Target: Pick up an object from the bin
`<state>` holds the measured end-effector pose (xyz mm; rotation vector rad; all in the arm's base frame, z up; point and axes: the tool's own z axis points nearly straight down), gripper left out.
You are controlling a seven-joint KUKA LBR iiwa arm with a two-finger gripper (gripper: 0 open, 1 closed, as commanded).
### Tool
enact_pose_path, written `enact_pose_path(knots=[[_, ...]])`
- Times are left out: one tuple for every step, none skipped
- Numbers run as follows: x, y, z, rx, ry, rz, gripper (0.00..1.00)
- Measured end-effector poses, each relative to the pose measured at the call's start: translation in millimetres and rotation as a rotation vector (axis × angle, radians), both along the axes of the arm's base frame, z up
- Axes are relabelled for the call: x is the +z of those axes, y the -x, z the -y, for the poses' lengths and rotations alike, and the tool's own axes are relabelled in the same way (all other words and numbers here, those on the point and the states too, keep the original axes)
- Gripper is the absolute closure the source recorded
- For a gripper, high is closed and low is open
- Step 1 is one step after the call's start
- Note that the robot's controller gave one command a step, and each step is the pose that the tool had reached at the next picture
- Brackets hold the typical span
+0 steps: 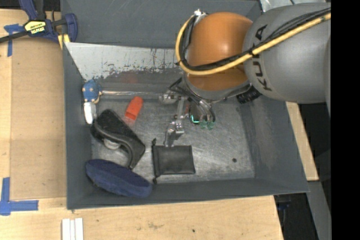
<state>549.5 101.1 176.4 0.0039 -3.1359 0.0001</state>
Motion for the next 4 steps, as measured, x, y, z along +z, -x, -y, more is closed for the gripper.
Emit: enact_pose_path(knots=[[-74.6, 57.1, 35.0, 0.111, 0.002, -0.003, 0.0], [-103.9, 58.2, 49.7, 0.095, -0.004, 0.014, 0.0], [-99.7, 52.7, 50.0, 0.092, -0.004, 0.033, 1.0], [44.1, 38.2, 53.5, 0.229, 0.0, 0.018, 1.0]])
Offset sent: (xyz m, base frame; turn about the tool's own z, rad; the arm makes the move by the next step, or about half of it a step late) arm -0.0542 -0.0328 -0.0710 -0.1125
